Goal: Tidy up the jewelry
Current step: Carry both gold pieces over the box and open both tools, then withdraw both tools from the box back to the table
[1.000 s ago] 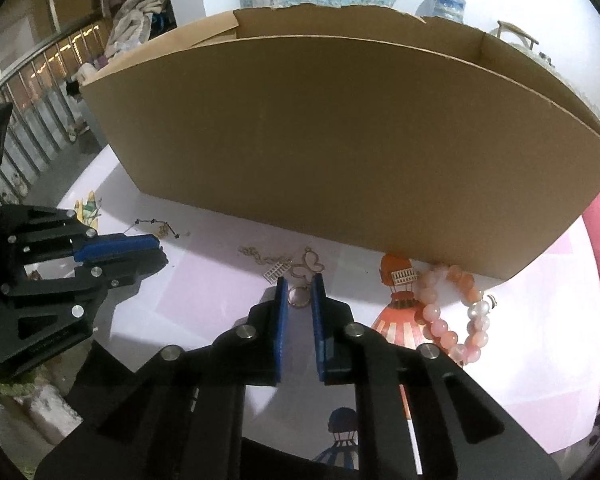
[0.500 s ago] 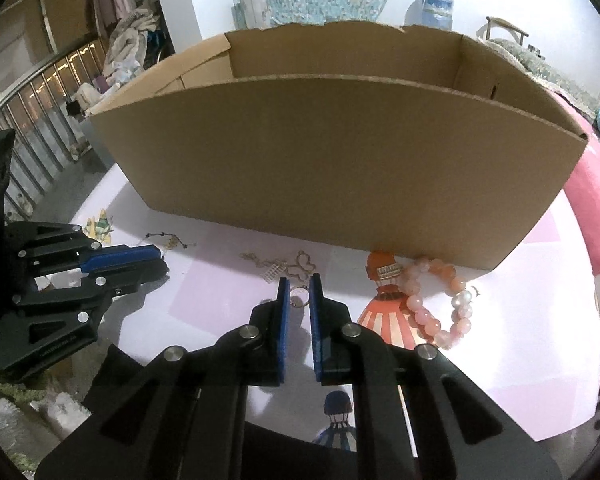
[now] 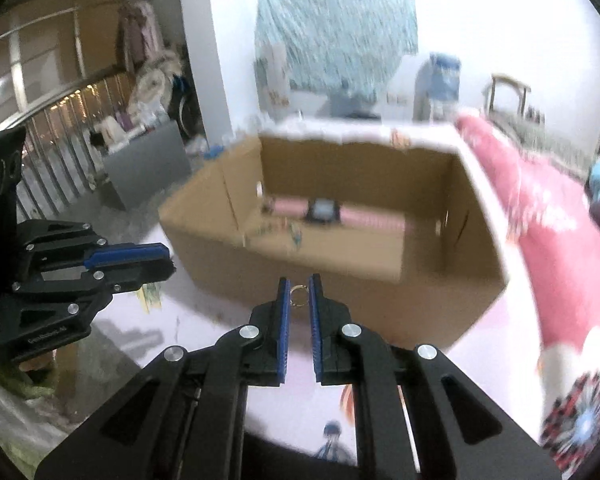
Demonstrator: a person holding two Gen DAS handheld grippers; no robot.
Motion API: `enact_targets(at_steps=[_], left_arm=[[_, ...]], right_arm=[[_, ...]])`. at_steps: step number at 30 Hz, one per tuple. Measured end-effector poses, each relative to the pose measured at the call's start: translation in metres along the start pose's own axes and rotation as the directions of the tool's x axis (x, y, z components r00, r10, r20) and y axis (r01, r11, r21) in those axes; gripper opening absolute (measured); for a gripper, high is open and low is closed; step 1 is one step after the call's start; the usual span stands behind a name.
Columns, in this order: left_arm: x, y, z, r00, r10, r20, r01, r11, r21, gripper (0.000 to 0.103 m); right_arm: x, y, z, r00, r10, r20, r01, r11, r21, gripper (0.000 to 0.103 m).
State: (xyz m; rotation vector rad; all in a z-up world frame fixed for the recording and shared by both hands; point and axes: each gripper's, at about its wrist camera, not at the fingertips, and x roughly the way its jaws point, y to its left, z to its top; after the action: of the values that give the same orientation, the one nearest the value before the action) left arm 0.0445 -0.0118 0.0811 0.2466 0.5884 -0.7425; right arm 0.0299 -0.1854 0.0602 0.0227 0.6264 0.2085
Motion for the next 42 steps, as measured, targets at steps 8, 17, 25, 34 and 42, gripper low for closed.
enact_targets(at_steps=[8,17,25,34,42], left_arm=[[0.068,0.031,0.062,0.992,-0.111,-0.063,0.101,0.983,-0.151,0.008],[0.159,0.055,0.068,0.937,-0.257,-0.237,0.158,0.916,-0.368,0.013],[0.156,0.066,0.064,0.948,-0.245,-0.202,0.144,0.898,-0.416,0.020],[0.122,0.073,0.069,0.973,-0.180,-0.146,0.108,0.911,-0.398,0.024],[0.068,0.068,0.058,0.992,-0.108,-0.069,0.076,0.932,-0.355,0.034]], right_arm=[[0.052,-0.039,0.056,0.995,0.071,-0.068,-0.067,0.996,0.066,0.010],[0.127,-0.079,0.068,0.959,0.118,-0.258,-0.068,0.978,0.196,0.010],[0.119,-0.091,0.070,0.971,0.101,-0.219,-0.050,0.973,0.224,0.016],[0.092,-0.107,0.067,0.986,0.085,-0.143,-0.044,0.961,0.273,0.032],[0.050,-0.100,0.056,0.992,0.113,-0.052,-0.091,0.944,0.317,0.035]])
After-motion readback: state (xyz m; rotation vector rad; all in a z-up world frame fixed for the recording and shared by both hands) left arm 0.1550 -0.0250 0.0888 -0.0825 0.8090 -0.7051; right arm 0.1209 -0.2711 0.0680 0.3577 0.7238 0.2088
